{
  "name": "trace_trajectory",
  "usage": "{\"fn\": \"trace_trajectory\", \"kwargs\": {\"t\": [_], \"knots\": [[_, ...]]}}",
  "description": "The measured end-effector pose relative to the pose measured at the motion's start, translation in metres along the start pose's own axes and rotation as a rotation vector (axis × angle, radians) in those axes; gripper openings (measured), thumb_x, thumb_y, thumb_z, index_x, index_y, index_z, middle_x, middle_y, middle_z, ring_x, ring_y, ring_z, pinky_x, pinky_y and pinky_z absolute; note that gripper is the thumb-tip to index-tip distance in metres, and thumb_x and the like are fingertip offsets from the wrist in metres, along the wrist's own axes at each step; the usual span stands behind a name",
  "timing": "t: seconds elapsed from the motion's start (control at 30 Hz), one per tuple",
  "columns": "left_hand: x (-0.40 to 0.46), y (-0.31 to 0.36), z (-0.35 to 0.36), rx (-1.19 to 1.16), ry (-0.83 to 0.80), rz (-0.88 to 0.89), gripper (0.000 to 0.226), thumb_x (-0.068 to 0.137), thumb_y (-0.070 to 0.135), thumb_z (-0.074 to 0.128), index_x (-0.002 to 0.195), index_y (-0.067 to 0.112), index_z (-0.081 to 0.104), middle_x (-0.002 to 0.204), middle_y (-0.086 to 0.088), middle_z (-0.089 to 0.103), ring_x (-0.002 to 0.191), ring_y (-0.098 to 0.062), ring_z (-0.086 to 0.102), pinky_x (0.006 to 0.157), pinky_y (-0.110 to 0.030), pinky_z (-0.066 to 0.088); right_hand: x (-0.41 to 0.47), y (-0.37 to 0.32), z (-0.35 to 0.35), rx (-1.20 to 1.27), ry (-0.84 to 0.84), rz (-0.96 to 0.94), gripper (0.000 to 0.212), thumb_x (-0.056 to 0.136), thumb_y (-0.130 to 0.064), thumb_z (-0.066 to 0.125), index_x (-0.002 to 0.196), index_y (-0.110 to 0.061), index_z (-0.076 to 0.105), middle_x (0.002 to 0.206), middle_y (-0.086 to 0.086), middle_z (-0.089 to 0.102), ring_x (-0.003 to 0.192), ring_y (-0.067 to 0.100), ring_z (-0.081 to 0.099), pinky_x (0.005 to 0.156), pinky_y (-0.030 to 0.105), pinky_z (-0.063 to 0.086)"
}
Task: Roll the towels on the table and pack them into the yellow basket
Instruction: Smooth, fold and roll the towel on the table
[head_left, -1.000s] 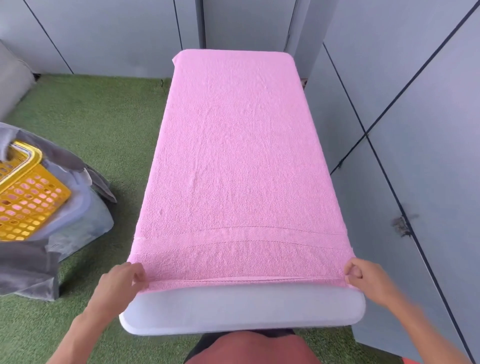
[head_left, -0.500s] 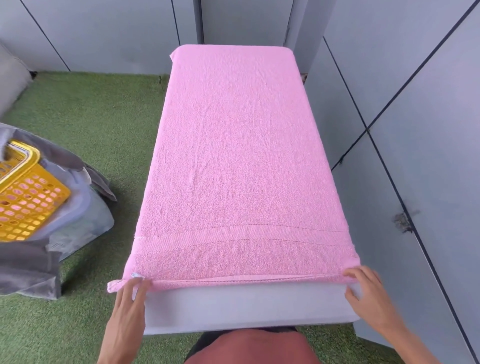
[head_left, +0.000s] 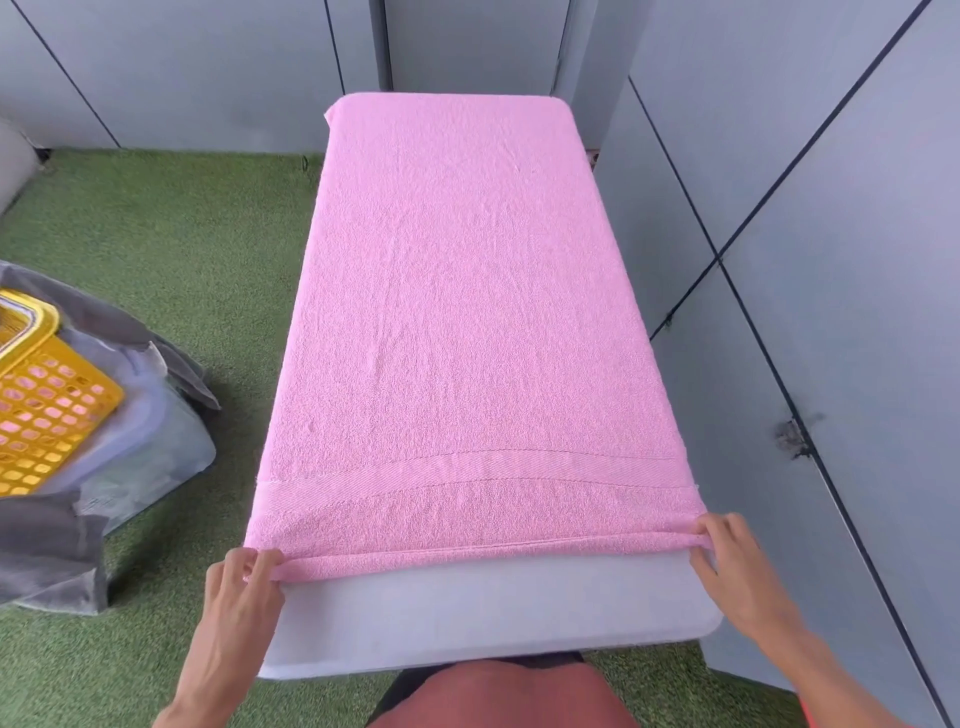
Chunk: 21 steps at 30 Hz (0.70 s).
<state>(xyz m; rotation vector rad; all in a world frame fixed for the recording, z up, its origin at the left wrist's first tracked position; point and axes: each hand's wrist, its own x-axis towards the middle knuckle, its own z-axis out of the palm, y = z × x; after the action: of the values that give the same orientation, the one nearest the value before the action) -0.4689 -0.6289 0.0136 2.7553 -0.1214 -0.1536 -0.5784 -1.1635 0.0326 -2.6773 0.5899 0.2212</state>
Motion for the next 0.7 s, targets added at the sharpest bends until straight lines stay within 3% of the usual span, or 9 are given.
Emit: {"fn": "trace_trajectory", "kwargs": {"t": [0.13, 0.23, 0.37, 0.47, 0.53, 0.6, 0.7], "knots": [[0.002, -0.003, 0.003, 0.052, 0.018, 0.054, 0.05, 0.071, -0.02, 0.059, 0.108, 0.014, 0.055, 0.107, -0.009, 0.044, 0.091, -0.02, 0.033, 0.061, -0.036, 0.044, -0.001, -0.008, 0.006, 0.03, 0.071, -0.003, 0.019, 0.091, -0.006, 0.053, 0.105, -0.017, 0.059, 0.109, -0.006, 0.047, 0.094, 0.015, 0.056, 0.075, 0.036, 0.047], [0.006, -0.01, 0.003, 0.044, 0.038, 0.037, 0.047, 0.072, -0.023, 0.056, 0.105, 0.01, 0.058, 0.105, -0.008, 0.053, 0.09, -0.022, 0.04, 0.07, -0.04, 0.047, -0.002, -0.004, 0.005, 0.046, 0.091, 0.02, 0.02, 0.094, -0.005, 0.051, 0.108, -0.014, 0.062, 0.107, -0.005, 0.053, 0.097, 0.019, 0.055, 0.077, 0.032, 0.04], [0.017, -0.027, -0.013, 0.019, -0.134, 0.114, 0.044, 0.074, -0.024, 0.056, 0.098, 0.011, 0.066, 0.095, -0.001, 0.064, 0.084, -0.018, 0.053, 0.072, -0.029, 0.042, 0.003, 0.012, -0.011, 0.053, -0.055, 0.018, 0.015, 0.093, -0.003, 0.055, 0.101, -0.01, 0.064, 0.097, -0.004, 0.059, 0.097, 0.022, 0.058, 0.079, 0.029, 0.036], [0.043, -0.027, -0.033, -0.168, -0.377, -0.026, 0.033, 0.086, -0.005, 0.06, 0.093, 0.027, 0.065, 0.09, 0.008, 0.066, 0.087, -0.012, 0.063, 0.071, -0.021, 0.044, 0.018, 0.014, -0.033, 0.092, -0.256, 0.014, 0.021, 0.091, -0.005, 0.06, 0.085, -0.025, 0.062, 0.075, -0.011, 0.065, 0.076, 0.003, 0.06, 0.067, 0.018, 0.04], [0.061, -0.024, -0.042, -0.247, -0.46, -0.124, 0.028, 0.086, 0.004, 0.066, 0.093, 0.032, 0.061, 0.088, 0.009, 0.067, 0.083, -0.008, 0.064, 0.066, -0.021, 0.045, 0.033, 0.013, -0.041, 0.128, -0.308, 0.054, 0.024, 0.088, -0.007, 0.064, 0.08, -0.029, 0.062, 0.065, -0.012, 0.064, 0.062, 0.001, 0.057, 0.058, 0.014, 0.038], [0.073, -0.023, -0.045, -0.268, -0.431, -0.189, 0.024, 0.081, 0.007, 0.073, 0.091, 0.025, 0.061, 0.087, 0.004, 0.067, 0.079, -0.011, 0.064, 0.062, -0.024, 0.044, 0.045, 0.009, -0.044, 0.18, -0.28, 0.116, 0.018, 0.082, -0.01, 0.072, 0.084, -0.025, 0.061, 0.059, -0.005, 0.061, 0.059, 0.007, 0.054, 0.056, 0.02, 0.037], [0.075, -0.024, -0.047, -0.203, -0.351, -0.202, 0.019, 0.076, 0.008, 0.077, 0.079, 0.022, 0.065, 0.086, 0.001, 0.063, 0.08, -0.019, 0.06, 0.067, -0.032, 0.044, 0.05, 0.006, -0.042, 0.282, -0.166, 0.205, 0.018, 0.074, -0.011, 0.08, 0.08, -0.015, 0.064, 0.075, 0.004, 0.066, 0.073, 0.02, 0.061, 0.063, 0.027, 0.04]]}}
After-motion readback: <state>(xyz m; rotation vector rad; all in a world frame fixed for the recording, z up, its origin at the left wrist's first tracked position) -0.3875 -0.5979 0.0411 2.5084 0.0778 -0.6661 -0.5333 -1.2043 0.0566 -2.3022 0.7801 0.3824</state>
